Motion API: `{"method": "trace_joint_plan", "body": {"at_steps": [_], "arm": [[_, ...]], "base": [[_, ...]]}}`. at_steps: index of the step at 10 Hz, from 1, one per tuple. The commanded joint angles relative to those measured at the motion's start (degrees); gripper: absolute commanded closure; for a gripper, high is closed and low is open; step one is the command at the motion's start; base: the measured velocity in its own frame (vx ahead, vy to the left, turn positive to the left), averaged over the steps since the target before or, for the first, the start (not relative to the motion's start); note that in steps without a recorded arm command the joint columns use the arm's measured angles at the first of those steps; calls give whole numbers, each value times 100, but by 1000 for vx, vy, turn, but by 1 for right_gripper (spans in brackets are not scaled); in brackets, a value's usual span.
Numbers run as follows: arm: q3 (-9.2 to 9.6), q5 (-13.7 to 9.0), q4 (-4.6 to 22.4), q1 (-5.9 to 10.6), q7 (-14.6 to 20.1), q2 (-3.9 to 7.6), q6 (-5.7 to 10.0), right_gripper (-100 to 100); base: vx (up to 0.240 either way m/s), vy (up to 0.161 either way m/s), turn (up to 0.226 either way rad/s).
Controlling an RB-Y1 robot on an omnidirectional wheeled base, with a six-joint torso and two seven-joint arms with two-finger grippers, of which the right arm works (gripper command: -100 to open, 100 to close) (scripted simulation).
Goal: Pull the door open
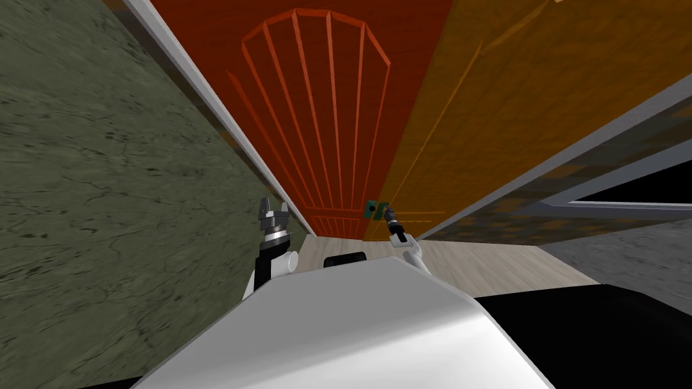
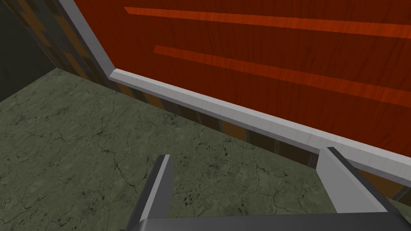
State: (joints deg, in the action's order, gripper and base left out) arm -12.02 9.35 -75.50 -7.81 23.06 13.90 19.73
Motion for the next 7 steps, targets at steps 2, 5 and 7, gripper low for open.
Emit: {"method": "trace_joint_plan", "body": {"at_steps": [2,5,7], "arm": [[0,1,20,-13,1,0,-7,100],[0,1,20,-13,1,0,-7,100],[-95,-14,63,-139,22,83,-20,100]], "base": [[-25,-13,18],[-4,-2,2],[-126,-60,-61]]}}
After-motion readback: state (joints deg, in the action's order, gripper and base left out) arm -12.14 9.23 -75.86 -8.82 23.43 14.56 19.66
